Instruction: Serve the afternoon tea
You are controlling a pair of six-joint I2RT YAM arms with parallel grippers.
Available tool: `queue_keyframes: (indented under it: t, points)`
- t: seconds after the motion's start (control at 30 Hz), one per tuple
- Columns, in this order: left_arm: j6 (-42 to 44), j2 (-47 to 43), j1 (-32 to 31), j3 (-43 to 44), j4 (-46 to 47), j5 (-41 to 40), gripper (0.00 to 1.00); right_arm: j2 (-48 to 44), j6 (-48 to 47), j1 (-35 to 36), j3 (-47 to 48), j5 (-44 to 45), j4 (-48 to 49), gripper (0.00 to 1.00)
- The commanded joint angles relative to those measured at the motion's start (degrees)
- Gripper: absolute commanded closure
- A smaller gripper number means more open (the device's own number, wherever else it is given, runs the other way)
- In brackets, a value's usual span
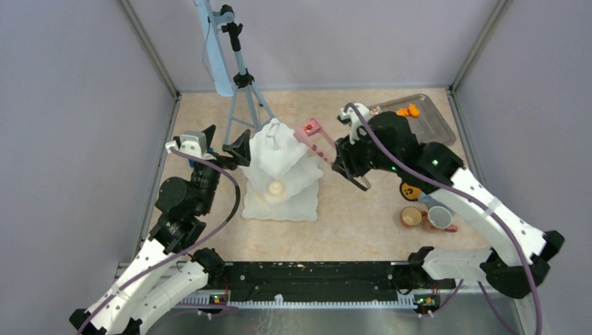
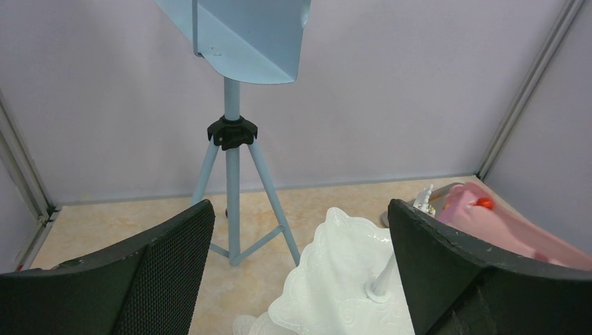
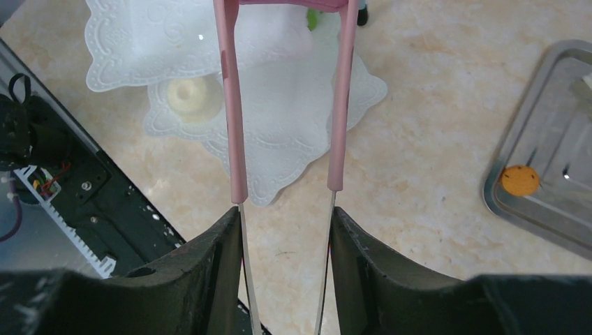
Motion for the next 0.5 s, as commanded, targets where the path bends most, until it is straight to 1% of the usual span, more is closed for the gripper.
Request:
queue_keyframes:
  t: [0.0, 0.13, 0.27, 0.37, 0.47]
  points:
    - [0.38, 0.54, 0.23, -0.05, 1.98, 0.84, 0.01, -12.03, 4.99, 0.65, -3.78, 8.38, -0.31, 0.56]
    - [-0.21, 0.88, 0.22, 0.34, 1.65, 2.18, 0.01, -15.54, 10.69, 0.55, -9.67, 17.88, -7.30, 0.56]
    - [-0.61, 0.98, 0.19, 0.29, 1.56, 2.82, 0.01, -14.11, 17.68, 0.54, -16.94, 22.28, -8.53, 0.56]
    - [-0.63, 1.24, 0.21, 0.34, 1.54, 2.87, 0.01, -10.10, 18.92, 0.51, -20.85, 21.11, -5.92, 0.56]
    - [-0.47, 1.51, 0.24, 0.33, 1.46, 2.84, 0.01, -5.31, 16.23, 0.66, -22.90, 15.75, -2.30, 0.57]
